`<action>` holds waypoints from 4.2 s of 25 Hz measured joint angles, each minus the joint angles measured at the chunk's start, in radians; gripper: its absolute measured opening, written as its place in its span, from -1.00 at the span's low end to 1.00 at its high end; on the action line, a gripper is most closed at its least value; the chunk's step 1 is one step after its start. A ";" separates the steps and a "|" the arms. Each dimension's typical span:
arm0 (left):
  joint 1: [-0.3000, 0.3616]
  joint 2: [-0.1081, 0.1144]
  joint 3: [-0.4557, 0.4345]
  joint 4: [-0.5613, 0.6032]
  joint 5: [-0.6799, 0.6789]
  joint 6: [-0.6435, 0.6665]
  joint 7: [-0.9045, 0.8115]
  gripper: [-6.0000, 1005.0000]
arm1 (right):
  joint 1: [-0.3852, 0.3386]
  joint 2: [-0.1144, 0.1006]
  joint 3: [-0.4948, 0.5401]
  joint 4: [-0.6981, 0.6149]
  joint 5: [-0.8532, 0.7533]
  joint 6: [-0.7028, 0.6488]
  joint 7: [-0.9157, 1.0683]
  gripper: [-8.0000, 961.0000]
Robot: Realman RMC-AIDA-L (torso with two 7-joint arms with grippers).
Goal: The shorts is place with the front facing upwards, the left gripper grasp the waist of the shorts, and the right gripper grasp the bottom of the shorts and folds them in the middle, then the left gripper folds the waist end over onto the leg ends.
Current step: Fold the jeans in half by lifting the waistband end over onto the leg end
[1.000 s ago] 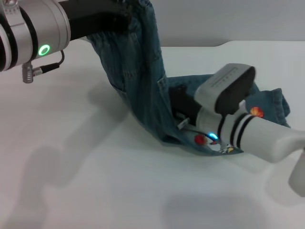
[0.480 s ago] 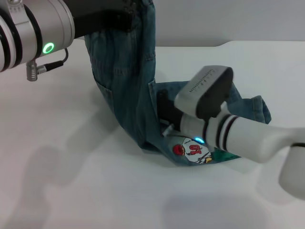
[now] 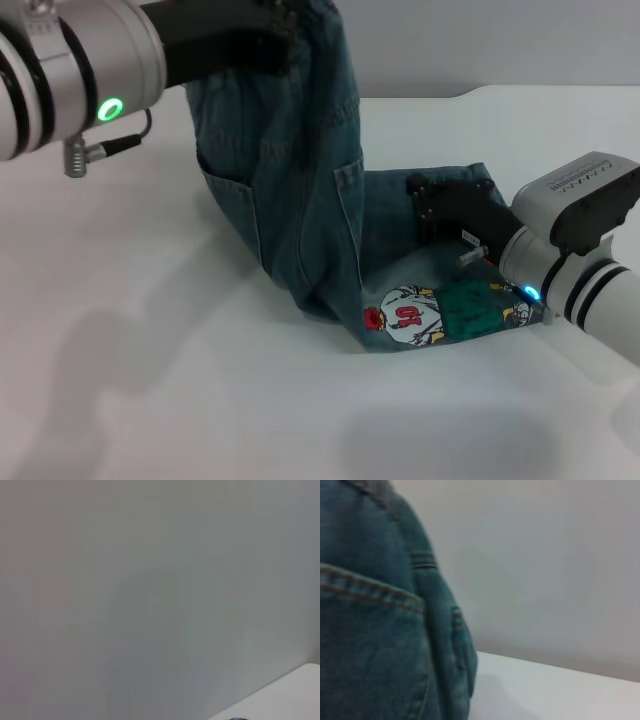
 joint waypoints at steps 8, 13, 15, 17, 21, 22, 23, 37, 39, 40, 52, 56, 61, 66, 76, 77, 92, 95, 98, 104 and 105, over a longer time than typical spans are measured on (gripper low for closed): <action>-0.008 -0.001 0.072 -0.015 -0.001 0.012 0.000 -0.90 | 0.029 0.006 0.002 0.006 0.000 -0.031 0.001 -0.98; -0.009 -0.001 0.100 -0.017 -0.002 0.021 0.000 -0.90 | 0.056 0.009 0.011 0.014 0.000 -0.076 0.001 -0.98; -0.009 -0.002 0.106 -0.019 -0.004 0.024 0.000 -0.90 | 0.055 0.009 0.034 0.009 0.000 -0.094 -0.003 -0.98; -0.009 -0.002 0.110 -0.021 -0.005 0.026 0.000 -0.90 | 0.050 0.009 0.051 0.001 0.000 -0.102 -0.003 -0.98; -0.016 -0.002 0.111 -0.019 -0.005 0.030 0.000 -0.90 | 0.054 0.009 0.051 0.016 -0.004 -0.102 0.000 -0.98; -0.020 -0.001 0.111 -0.018 -0.005 0.032 0.001 -0.90 | 0.059 0.009 0.048 0.024 -0.006 -0.102 0.000 -0.98; -0.022 -0.001 0.111 -0.017 -0.005 0.033 0.001 -0.90 | 0.066 0.010 0.044 0.036 -0.009 -0.102 0.000 -0.98; -0.025 0.000 0.111 -0.016 -0.005 0.037 0.006 -0.90 | 0.151 0.017 0.038 0.145 -0.075 -0.157 0.000 -0.98; -0.025 0.000 0.111 -0.016 -0.005 0.037 0.009 -0.90 | 0.153 0.017 0.038 0.157 -0.084 -0.164 -0.001 -0.98; -0.025 -0.001 0.111 -0.016 -0.005 0.037 0.010 -0.90 | 0.153 0.017 0.038 0.162 -0.091 -0.166 -0.001 -0.98; -0.018 0.000 0.110 -0.018 -0.005 0.039 0.012 -0.90 | 0.019 0.002 0.167 0.008 -0.095 -0.079 -0.027 -0.98; -0.016 0.000 0.138 -0.012 -0.005 0.046 0.012 -0.90 | -0.030 -0.003 0.233 -0.076 -0.094 -0.008 -0.025 -0.98; -0.013 0.000 0.211 0.005 -0.009 0.100 0.012 -0.90 | -0.101 -0.003 0.315 -0.178 -0.092 0.124 -0.031 -0.98; -0.017 0.000 0.292 0.033 -0.031 0.174 0.015 -0.90 | -0.166 -0.005 0.401 -0.293 -0.091 0.217 -0.030 -0.98; -0.044 -0.001 0.409 0.154 -0.085 0.343 0.026 -0.89 | -0.321 -0.008 0.435 -0.364 0.008 0.365 -0.026 -0.98; -0.069 -0.002 0.449 0.215 -0.091 0.393 0.026 -0.89 | -0.334 -0.008 0.435 -0.364 0.013 0.376 -0.021 -0.98; -0.255 -0.010 0.606 0.453 -0.093 0.526 0.022 -0.28 | -0.337 -0.006 0.424 -0.359 0.006 0.380 -0.003 -0.98; -0.262 -0.011 0.610 0.462 -0.093 0.548 0.020 -0.04 | -0.339 -0.006 0.411 -0.359 0.004 0.382 -0.001 -0.98; -0.261 -0.010 0.609 0.460 -0.094 0.553 0.021 0.13 | -0.344 -0.005 0.379 -0.360 0.004 0.393 -0.001 -0.98; -0.185 -0.004 0.614 0.466 -0.087 0.625 0.026 0.41 | -0.357 -0.003 0.299 -0.365 0.003 0.457 -0.007 -0.98; -0.161 -0.004 0.620 0.467 -0.087 0.653 0.026 0.46 | -0.360 -0.003 0.299 -0.365 0.003 0.465 -0.007 -0.98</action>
